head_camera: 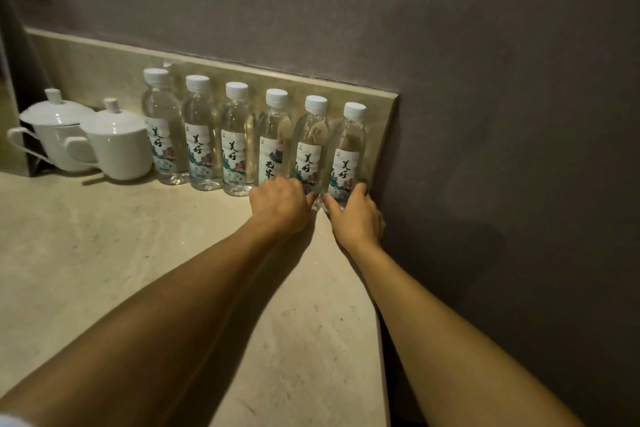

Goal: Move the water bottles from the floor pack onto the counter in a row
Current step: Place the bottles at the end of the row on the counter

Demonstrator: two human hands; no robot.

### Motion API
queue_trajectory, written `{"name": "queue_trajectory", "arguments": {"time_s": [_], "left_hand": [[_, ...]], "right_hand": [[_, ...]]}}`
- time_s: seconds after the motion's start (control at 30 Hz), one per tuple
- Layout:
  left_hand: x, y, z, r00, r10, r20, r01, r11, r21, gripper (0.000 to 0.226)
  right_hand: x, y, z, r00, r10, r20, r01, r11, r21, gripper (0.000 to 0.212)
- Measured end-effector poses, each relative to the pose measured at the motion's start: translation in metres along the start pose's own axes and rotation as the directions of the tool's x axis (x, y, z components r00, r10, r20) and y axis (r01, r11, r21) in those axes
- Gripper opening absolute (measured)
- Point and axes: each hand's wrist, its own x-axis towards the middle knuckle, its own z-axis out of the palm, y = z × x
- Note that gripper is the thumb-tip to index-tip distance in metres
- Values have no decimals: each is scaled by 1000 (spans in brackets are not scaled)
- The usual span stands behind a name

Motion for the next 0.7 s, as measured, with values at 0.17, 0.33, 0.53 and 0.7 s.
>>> {"name": "queue_trajectory", "arguments": {"time_s": [0.17, 0.33, 0.53, 0.7], "left_hand": [[0, -1, -1, 1000, 16, -10, -16, 1000, -11, 53], [0, -2, 0, 1000, 27, -17, -27, 999, -21, 52], [0, -3, 0, 1000, 17, -10, -18, 999, -51, 51], [0, -4, 1, 999, 29, -18, -30, 997, -71, 51]], "right_hand": [[0, 0, 1, 1000, 1, -1, -1, 1000, 10, 55], [1, 1, 2, 1000, 2, -6, -2, 1000, 17, 55], [1, 1, 2, 1000, -3, -17, 3, 1000, 23, 54], [1, 2, 0, 1000, -2, -17, 4, 997, 80, 49]]}}
